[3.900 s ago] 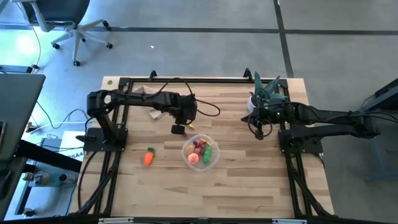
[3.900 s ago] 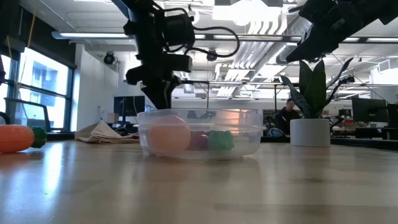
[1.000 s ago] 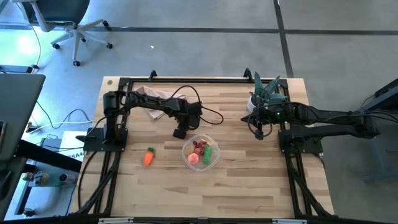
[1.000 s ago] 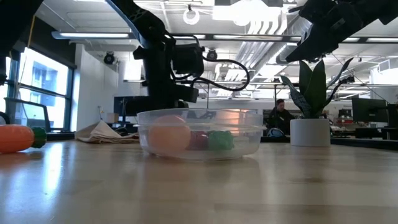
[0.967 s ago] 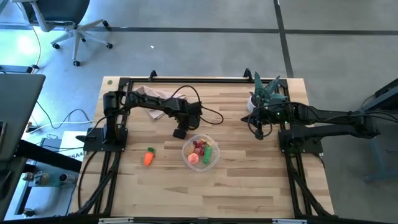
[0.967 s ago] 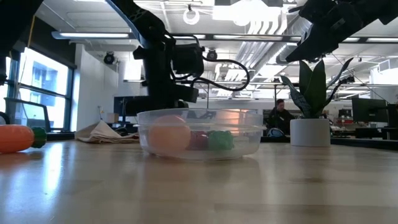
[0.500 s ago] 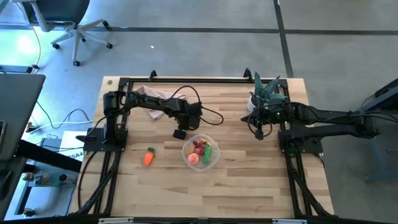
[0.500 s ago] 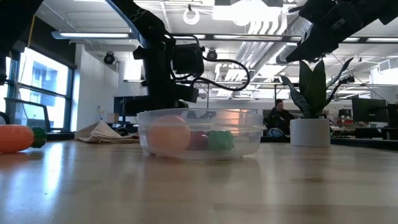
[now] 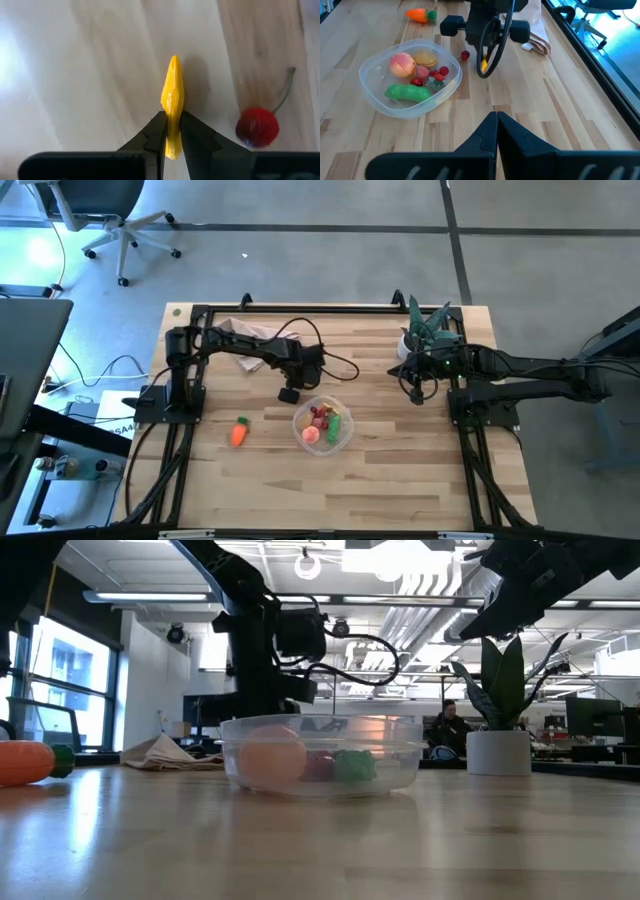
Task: Pick and placing Produce into tupperware
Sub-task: Put the corn into the transparent bin, then put the red cherry into the transparent bin
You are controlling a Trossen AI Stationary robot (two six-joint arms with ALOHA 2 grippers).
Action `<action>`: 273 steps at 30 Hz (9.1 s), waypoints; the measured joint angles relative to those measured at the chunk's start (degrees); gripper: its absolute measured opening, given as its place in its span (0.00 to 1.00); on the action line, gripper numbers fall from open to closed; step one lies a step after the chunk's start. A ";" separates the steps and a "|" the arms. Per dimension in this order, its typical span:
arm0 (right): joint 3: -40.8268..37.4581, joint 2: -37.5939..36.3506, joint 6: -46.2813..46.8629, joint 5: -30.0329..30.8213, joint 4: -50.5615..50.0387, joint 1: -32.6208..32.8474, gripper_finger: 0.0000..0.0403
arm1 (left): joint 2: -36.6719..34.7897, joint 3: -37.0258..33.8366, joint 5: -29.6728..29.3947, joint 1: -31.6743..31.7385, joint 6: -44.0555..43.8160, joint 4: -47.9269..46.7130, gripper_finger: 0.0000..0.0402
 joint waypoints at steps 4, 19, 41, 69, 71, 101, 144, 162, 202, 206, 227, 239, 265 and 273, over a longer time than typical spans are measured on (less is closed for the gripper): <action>0.00 0.01 0.00 0.01 0.00 -0.01 0.00 | -3.91 -0.04 -1.66 0.04 -2.08 -1.07 0.11; 0.00 0.01 0.00 0.01 -0.01 0.01 0.00 | -16.16 1.49 -6.86 -11.88 -6.61 -0.96 0.11; 0.00 0.04 0.00 0.00 -0.01 0.01 0.00 | -3.25 2.78 -7.42 -21.77 -8.87 6.85 0.12; 0.00 0.04 -0.02 -0.01 0.00 -0.01 0.00 | -2.30 2.76 -6.27 -21.35 -8.87 6.38 0.18; 0.00 0.04 0.00 -0.01 0.00 -0.01 0.00 | -2.30 2.76 -6.78 -21.35 -8.66 6.36 0.22; 0.00 0.04 -0.02 -0.01 0.00 0.00 0.00 | -3.37 17.19 -2.75 -12.65 -14.47 -26.39 0.17; 0.00 0.06 0.00 -0.01 -0.02 0.01 0.00 | -4.05 2.89 -0.90 -4.66 8.64 -11.59 0.26; 0.00 0.04 0.00 -0.01 0.00 0.01 0.00 | -1.41 3.05 0.28 -6.34 11.79 -10.88 0.36; 0.00 0.04 0.00 -0.01 0.00 0.01 0.00 | 1.63 2.93 3.13 -6.78 12.01 -10.77 0.34; 0.00 0.04 0.00 0.01 0.00 0.01 0.00 | 1.63 2.93 3.40 -6.78 11.69 -11.06 0.28; 0.00 0.04 0.00 0.01 -0.01 0.01 0.00 | 1.59 2.93 3.14 -6.78 11.09 -11.56 0.21; -0.02 0.04 -0.02 -0.01 0.00 0.01 0.00 | -0.22 3.04 0.93 -6.75 6.69 -13.36 0.21; 0.00 0.06 0.00 0.00 0.00 -0.01 0.00 | -15.69 3.08 -8.87 -16.51 1.19 -0.51 0.21; 0.00 0.06 0.00 0.01 0.00 -0.01 0.00 | -8.84 3.08 -9.83 -21.61 1.44 5.23 0.21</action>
